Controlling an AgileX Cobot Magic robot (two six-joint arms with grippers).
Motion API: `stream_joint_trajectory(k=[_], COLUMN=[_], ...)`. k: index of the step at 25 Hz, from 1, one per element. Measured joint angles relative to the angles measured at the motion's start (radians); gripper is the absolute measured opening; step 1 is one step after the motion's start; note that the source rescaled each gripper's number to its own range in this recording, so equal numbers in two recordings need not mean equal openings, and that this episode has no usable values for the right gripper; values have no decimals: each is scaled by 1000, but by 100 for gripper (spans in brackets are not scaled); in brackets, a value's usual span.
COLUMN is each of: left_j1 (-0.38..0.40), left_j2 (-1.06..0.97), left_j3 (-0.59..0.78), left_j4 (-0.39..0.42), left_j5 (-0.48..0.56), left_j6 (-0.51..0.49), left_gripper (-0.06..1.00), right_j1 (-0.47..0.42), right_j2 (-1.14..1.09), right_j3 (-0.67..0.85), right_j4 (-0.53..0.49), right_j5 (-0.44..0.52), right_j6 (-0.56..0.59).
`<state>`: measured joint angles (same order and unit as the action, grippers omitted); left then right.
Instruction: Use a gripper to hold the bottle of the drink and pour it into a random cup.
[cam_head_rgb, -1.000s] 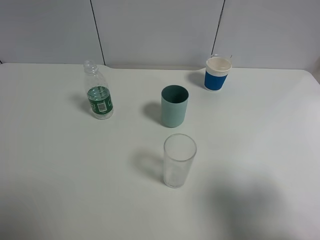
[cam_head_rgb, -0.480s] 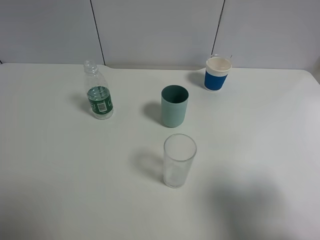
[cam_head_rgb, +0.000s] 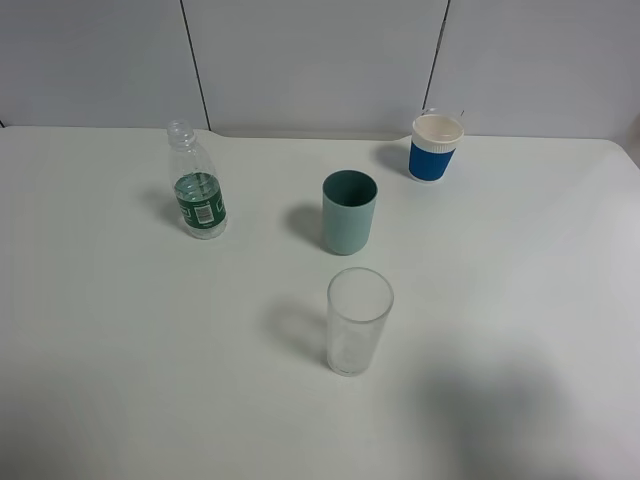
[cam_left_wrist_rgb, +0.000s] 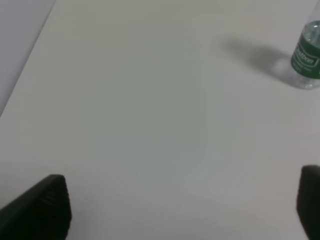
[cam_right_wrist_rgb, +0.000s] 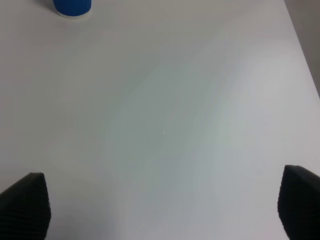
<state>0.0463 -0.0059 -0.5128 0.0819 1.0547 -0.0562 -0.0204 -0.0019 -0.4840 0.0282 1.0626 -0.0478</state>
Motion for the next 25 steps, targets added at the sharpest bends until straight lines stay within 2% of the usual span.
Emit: stream_joint_trajectory(k=[25], left_j1=[0], left_j2=[0], left_j3=[0], left_j4=[0], left_j5=[0], left_j6=[1], left_gripper=[94], right_j1=[0], right_j2=[0], right_j3=[0], right_j4=[0], right_j5=[0], right_j6=[0])
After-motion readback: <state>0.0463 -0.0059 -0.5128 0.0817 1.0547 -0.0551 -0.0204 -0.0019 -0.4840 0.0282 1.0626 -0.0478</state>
